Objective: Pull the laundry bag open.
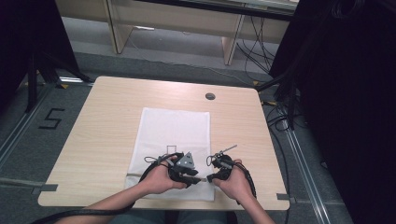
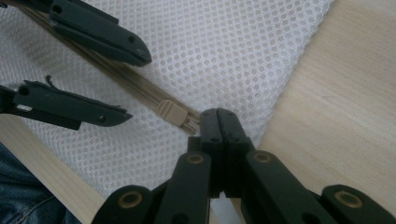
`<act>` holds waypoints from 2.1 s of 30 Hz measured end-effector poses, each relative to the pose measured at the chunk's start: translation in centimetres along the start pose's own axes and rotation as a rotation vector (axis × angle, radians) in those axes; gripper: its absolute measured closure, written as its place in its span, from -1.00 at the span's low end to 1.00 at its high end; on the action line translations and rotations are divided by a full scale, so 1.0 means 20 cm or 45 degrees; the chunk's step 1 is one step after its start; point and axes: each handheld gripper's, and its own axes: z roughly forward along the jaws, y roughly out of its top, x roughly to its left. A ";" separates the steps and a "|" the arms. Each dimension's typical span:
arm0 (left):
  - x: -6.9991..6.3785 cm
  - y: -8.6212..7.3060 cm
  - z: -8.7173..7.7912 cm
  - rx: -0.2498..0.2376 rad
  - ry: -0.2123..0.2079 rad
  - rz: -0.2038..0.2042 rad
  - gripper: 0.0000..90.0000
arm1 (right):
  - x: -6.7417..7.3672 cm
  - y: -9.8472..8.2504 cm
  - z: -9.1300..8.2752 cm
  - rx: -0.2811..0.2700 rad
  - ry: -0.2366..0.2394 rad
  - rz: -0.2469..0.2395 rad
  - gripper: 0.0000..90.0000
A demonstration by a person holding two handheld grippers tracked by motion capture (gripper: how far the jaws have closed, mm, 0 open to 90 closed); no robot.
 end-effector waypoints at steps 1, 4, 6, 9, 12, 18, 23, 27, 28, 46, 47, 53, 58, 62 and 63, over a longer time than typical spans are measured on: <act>0.00 0.00 0.00 0.010 0.003 0.017 0.46 | 0.00 0.00 0.00 0.000 -0.001 0.000 1.00; -0.01 0.01 0.02 0.009 -0.008 0.013 0.46 | 0.00 0.00 0.00 -0.016 0.002 0.002 1.00; -0.01 0.02 0.04 0.013 -0.010 0.013 0.46 | 0.00 0.00 0.00 -0.009 -0.002 0.002 1.00; -0.01 0.02 0.05 0.016 -0.020 0.009 0.46 | 0.00 0.00 0.00 -0.018 -0.002 -0.006 1.00; -0.01 0.02 0.06 0.020 -0.023 0.027 0.47 | 0.00 0.00 0.00 -0.017 -0.005 -0.006 1.00; -0.01 0.02 0.08 0.029 -0.019 0.024 0.48 | 0.00 0.00 0.00 -0.011 -0.003 -0.006 1.00; -0.02 0.02 0.11 0.038 -0.006 0.042 0.48 | 0.00 0.00 0.00 -0.012 -0.011 -0.018 1.00; -0.03 0.03 0.11 0.032 -0.001 0.057 0.54 | 0.00 0.00 0.00 -0.013 -0.008 -0.018 1.00; -0.03 0.03 0.12 0.035 0.006 0.075 0.56 | 0.00 0.00 0.00 -0.012 -0.005 -0.015 1.00; -0.05 0.04 0.10 0.059 0.031 0.202 0.66 | 0.00 0.00 0.00 -0.019 -0.001 -0.006 1.00; -0.05 0.04 0.10 0.056 0.033 0.198 0.65 | 0.00 0.00 0.00 -0.019 -0.002 -0.006 1.00; -0.04 0.02 0.12 0.033 -0.001 0.152 0.54 | 0.00 0.00 0.00 -0.018 -0.002 -0.005 1.00; -0.04 0.02 0.12 0.008 0.009 0.143 0.77 | 0.00 0.00 0.00 -0.018 -0.001 -0.005 1.00; -0.05 0.03 0.10 0.038 0.021 0.196 0.81 | 0.00 0.00 0.00 -0.016 0.007 -0.003 1.00; -0.05 0.04 0.10 0.038 0.019 0.197 0.81 | 0.00 0.00 0.00 -0.017 0.005 -0.003 1.00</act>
